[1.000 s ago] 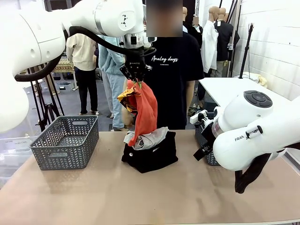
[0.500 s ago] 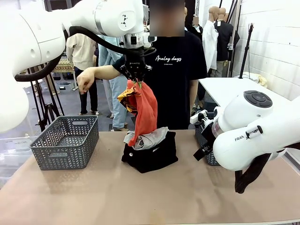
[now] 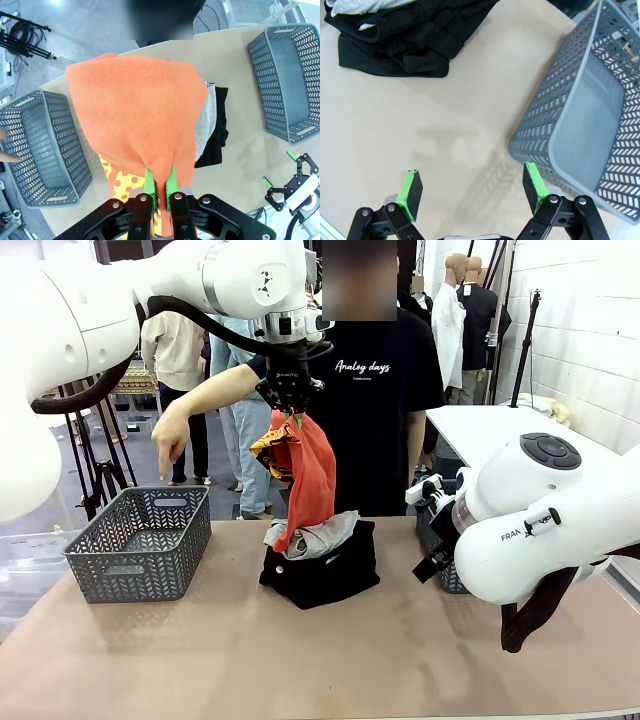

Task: Sort the tops and bottoms.
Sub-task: Sort the clothes according to human instructions.

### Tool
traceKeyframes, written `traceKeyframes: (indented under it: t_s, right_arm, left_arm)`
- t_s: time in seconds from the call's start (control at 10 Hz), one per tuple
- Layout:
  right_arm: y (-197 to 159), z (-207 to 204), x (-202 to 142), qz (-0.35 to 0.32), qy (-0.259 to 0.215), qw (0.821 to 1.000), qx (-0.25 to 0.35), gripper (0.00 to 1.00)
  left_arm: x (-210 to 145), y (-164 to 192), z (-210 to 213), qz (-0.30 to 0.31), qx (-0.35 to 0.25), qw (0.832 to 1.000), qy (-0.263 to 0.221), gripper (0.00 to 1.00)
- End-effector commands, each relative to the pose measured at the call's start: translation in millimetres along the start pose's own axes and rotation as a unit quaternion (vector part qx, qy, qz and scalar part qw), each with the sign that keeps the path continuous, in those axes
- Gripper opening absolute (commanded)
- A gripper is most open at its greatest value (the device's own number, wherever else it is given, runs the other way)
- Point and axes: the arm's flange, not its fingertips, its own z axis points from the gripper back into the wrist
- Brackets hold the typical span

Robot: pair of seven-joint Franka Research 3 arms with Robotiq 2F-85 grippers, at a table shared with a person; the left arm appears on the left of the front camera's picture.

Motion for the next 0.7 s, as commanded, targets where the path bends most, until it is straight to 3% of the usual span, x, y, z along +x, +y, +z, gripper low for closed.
traceKeyframes:
  t_s: [0.0, 0.5, 0.6]
  right_arm:
    - [0, 0, 0, -0.002, 0.0, 1.0, 0.001, 1.0]
    - [0, 0, 0, -0.002, 0.0, 1.0, 0.001, 1.0]
    - [0, 0, 0, -0.002, 0.0, 1.0, 0.001, 1.0]
  left_arm:
    - [1, 1, 4, 0.0, -0.01, 1.0, -0.006, 0.0]
    - [0, 0, 0, 0.0, 0.0, 1.0, 0.0, 0.0]
    - [-5, 11, 25, -0.005, -0.007, 1.0, -0.024, 0.0]
